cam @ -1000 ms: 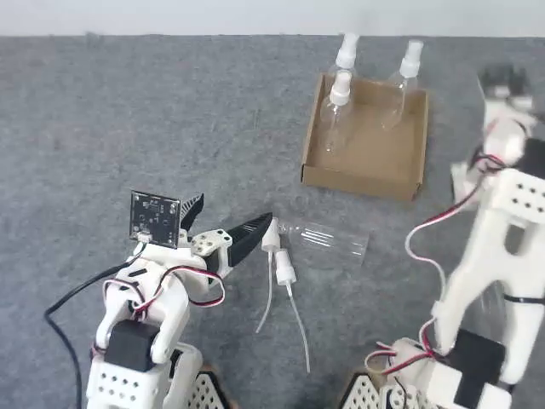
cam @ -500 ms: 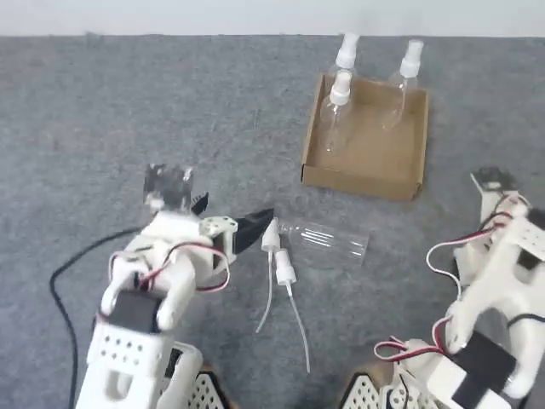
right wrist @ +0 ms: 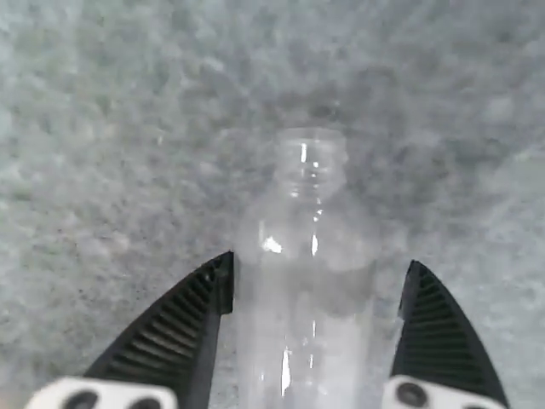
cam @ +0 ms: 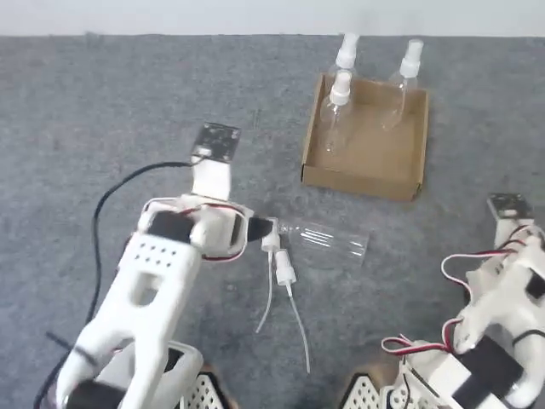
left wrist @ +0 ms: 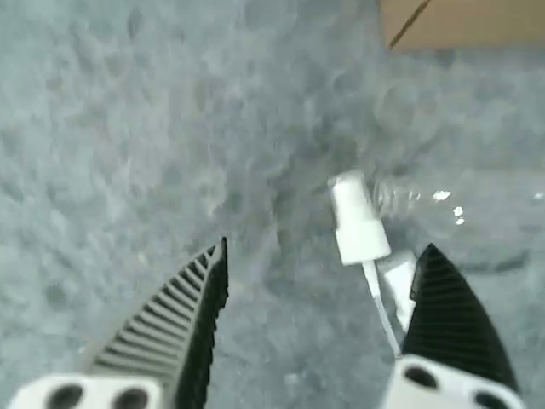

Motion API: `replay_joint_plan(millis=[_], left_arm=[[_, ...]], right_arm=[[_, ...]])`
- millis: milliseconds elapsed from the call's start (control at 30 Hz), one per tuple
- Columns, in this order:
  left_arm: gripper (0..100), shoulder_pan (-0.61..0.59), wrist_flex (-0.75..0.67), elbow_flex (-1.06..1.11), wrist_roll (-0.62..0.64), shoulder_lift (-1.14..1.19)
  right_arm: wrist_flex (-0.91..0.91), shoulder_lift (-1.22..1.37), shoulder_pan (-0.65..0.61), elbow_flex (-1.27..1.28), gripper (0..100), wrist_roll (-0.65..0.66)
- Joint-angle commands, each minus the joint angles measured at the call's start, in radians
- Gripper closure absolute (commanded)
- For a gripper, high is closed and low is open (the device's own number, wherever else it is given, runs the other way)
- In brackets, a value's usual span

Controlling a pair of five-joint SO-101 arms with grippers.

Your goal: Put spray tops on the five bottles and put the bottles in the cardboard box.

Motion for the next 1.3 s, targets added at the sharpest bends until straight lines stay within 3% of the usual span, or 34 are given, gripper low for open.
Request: replay_joint_plan(millis=[0, 100, 333, 733, 933, 1267], left_arm=[[69, 0.057, 0.029, -0.104, -0.060, 0.129], [69, 0.123, 0.038, -0.150, -0.064, 0.212], [70, 0.167, 0.031, -0.286, -0.060, 0.451], [75, 0.077, 0.017, -0.495, -0.095, 0.740], [83, 0.040, -0.034, -0.515, -0.146, 0.796], [86, -0.031, 0.017, -0.513, -0.215, 0.807]], right_arm=[[-0.056, -0.039, 0.015, 0.046, 74.9, 0.044], [-0.062, -0.041, 0.012, 0.080, 75.3, 0.048], [-0.117, -0.041, 0.008, 0.091, 88.3, 0.041], [-0.159, -0.041, 0.007, 0.091, 89.2, 0.048], [-0.156, -0.041, 0.007, 0.091, 89.2, 0.048], [-0.153, -0.050, 0.007, 0.089, 89.2, 0.048]])
